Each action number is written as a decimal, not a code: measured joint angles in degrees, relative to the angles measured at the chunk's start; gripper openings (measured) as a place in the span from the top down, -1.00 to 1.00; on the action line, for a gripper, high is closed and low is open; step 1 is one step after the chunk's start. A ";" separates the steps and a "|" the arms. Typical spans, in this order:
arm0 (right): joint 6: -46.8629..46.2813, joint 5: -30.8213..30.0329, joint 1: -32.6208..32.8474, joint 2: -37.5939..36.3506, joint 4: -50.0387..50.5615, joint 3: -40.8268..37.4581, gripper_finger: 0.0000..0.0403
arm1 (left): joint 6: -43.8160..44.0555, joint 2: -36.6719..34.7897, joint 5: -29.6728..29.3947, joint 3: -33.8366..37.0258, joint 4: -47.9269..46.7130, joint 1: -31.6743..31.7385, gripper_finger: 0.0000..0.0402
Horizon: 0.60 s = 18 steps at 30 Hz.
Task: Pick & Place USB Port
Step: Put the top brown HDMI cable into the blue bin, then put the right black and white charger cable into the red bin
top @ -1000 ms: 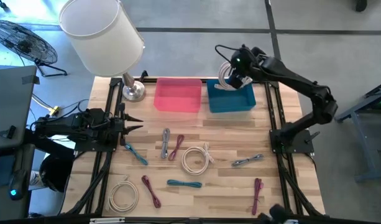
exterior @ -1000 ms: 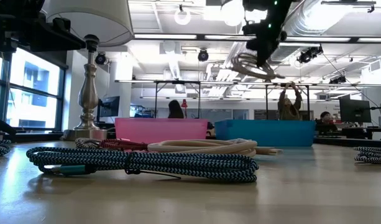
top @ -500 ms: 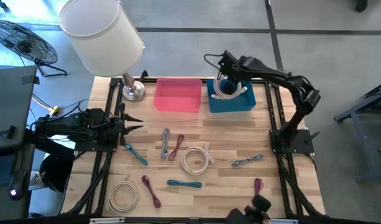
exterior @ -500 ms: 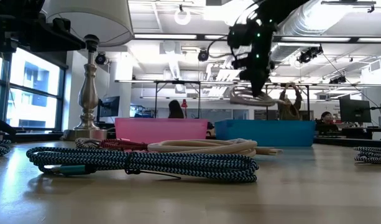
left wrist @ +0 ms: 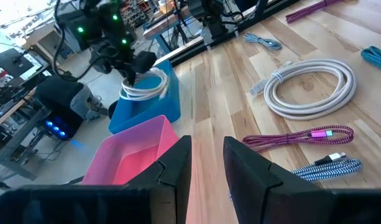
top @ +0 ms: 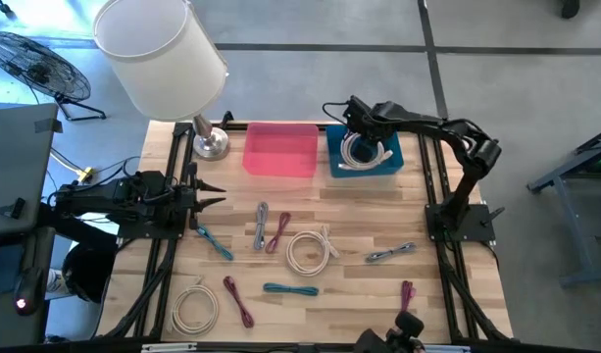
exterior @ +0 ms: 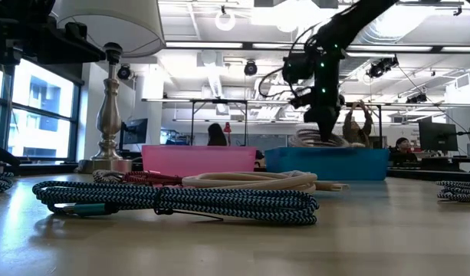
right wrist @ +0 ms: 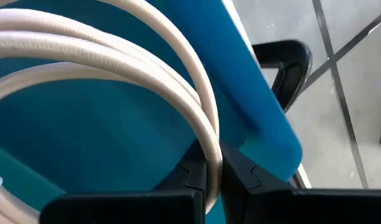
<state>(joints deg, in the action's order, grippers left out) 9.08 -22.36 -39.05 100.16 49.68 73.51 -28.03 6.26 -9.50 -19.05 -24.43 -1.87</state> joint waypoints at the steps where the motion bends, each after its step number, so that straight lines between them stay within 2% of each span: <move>1: 0.29 0.13 -0.04 0.00 -0.76 -0.75 0.95 | 0.00 0.00 0.00 0.00 -0.02 0.00 0.55; 5: 1.58 0.87 0.00 0.00 -3.55 -2.72 0.95 | 0.00 -0.02 -0.04 0.00 -0.02 -0.01 0.55; 7: 1.87 1.28 0.05 -0.02 -4.41 -3.34 0.87 | 0.00 -0.02 -0.07 0.00 -0.02 -0.02 0.55; 18: 5.09 -7.10 3.33 -0.41 -4.96 -3.56 0.09 | 0.00 -0.01 -0.12 0.00 0.00 -0.01 0.55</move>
<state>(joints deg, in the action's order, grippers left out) 14.18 -29.47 -35.72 99.75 44.71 69.95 -28.03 6.25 -9.62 -19.05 -24.43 -1.88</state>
